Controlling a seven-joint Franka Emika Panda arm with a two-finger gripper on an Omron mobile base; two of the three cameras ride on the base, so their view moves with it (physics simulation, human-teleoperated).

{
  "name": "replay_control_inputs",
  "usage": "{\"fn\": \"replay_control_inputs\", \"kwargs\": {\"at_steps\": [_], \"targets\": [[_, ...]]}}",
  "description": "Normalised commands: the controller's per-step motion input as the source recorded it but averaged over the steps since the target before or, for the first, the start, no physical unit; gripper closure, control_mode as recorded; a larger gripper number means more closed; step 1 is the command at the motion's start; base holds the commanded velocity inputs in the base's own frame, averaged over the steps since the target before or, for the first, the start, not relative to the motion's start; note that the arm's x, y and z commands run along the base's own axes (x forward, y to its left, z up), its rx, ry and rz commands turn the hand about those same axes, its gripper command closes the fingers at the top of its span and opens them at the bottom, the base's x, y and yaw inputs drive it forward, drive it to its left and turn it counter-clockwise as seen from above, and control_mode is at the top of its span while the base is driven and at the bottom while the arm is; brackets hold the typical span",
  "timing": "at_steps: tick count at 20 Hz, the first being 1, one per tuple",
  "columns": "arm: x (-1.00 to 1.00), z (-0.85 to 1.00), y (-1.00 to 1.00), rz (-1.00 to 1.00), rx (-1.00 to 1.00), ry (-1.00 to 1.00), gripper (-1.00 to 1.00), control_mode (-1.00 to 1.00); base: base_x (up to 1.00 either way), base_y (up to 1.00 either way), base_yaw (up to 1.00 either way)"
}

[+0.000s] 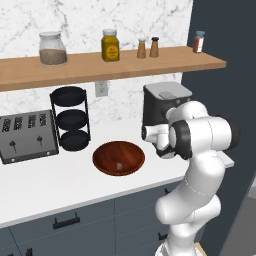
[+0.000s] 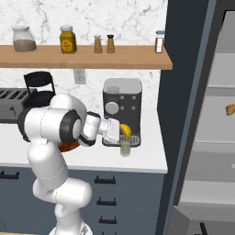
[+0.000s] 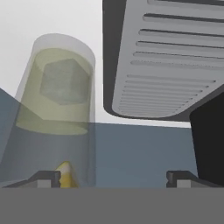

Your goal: Grab a lemon wedge from the fridge and one ice cube from the ice bowl, and put them in the glass of lemonade.

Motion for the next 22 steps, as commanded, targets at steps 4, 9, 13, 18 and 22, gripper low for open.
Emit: {"fn": "replay_control_inputs", "kwargs": {"at_steps": [4,9,13,18,22], "targets": [[-0.03,-0.2,0.01,0.0,0.0,0.04,-1.0,-1.0,0.0,0.0,0.0],[-0.02,-0.14,0.06,0.0,0.0,0.0,-1.0,-1.0,0.0,0.0,0.0],[0.0,0.0,0.14,0.0,0.0,0.0,-1.0,-1.0,0.0,0.0,0.0],[0.0,0.0,0.28,0.0,0.0,0.0,-1.0,-1.0,0.0,0.0,0.0],[-0.02,-0.01,0.29,0.0,0.0,0.0,-1.0,-1.0,0.0,0.0,0.0]]}}
